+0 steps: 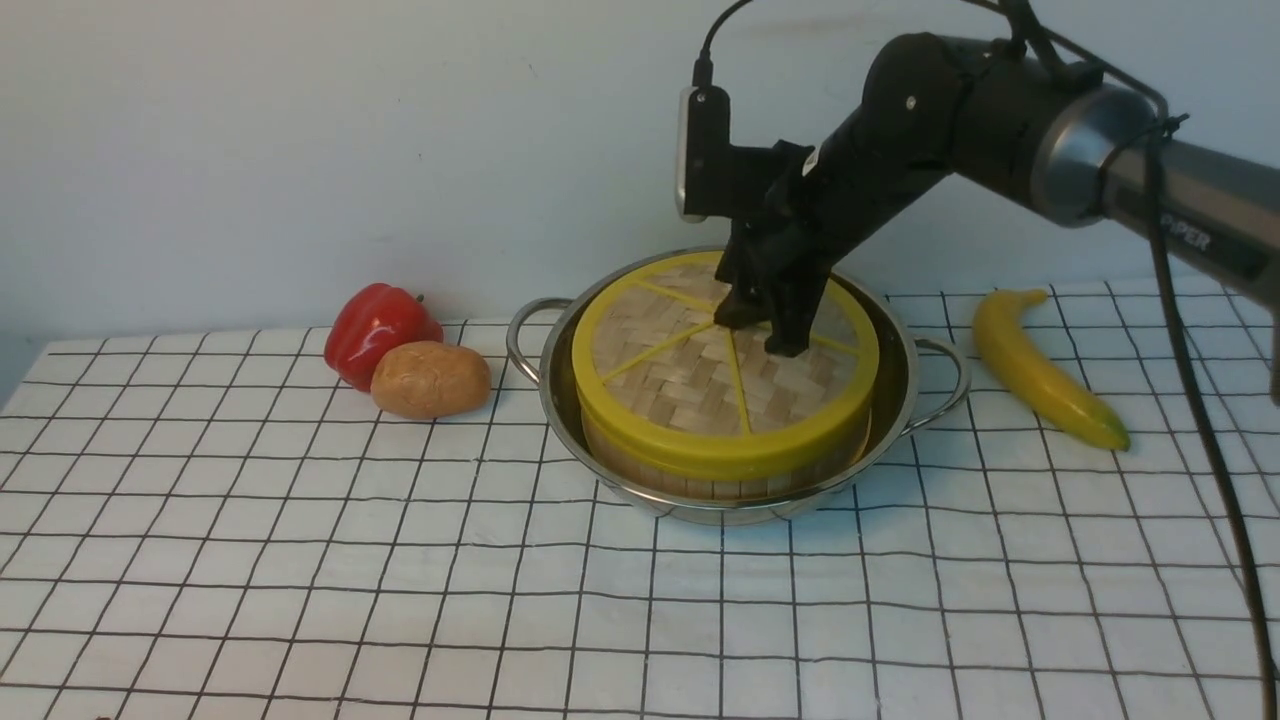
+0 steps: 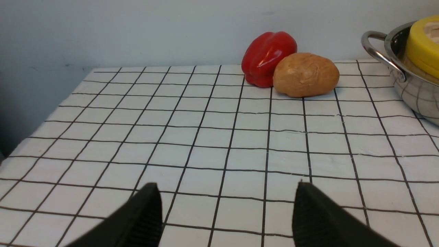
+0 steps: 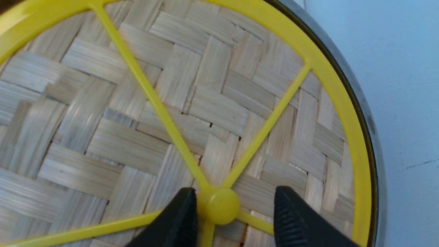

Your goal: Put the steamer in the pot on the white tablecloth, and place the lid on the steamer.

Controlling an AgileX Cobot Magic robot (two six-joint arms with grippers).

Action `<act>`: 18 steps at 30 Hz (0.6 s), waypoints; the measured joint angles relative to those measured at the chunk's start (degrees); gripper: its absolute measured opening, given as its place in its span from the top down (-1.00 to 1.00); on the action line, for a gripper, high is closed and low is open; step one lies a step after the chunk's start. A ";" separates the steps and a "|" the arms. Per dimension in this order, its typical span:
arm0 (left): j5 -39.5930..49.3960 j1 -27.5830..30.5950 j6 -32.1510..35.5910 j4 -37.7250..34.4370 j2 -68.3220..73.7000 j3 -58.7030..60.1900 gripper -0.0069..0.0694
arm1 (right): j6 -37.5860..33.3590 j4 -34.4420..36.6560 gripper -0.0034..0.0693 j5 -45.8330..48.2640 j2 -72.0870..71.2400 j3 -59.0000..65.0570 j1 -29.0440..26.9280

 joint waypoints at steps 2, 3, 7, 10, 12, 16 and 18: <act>0.00 0.00 0.00 0.00 0.00 0.00 -0.42 | 0.00 -0.62 -0.15 -0.35 0.00 0.00 0.00; 0.00 0.00 0.00 0.00 0.00 0.00 -0.42 | 0.00 -1.50 -0.22 -1.00 0.00 0.00 0.00; 0.00 0.00 0.00 0.00 0.00 0.00 -0.42 | 0.53 -3.96 -0.26 -1.41 -1.26 0.07 0.00; 0.00 0.00 0.00 0.00 0.00 0.00 -0.42 | 3.08 -6.64 -0.17 -3.35 -4.54 0.06 0.00; 0.00 0.00 0.00 0.00 0.00 0.00 -0.42 | 5.39 -7.90 -0.04 -5.04 -7.76 0.06 0.00; 0.00 0.00 0.00 0.00 0.00 0.00 -0.42 | 11.14 -9.70 0.47 -8.60 -14.46 0.06 -0.18; 0.00 0.00 0.00 0.00 0.00 0.00 -0.42 | 13.92 -10.19 0.77 -9.21 -17.40 0.06 -0.37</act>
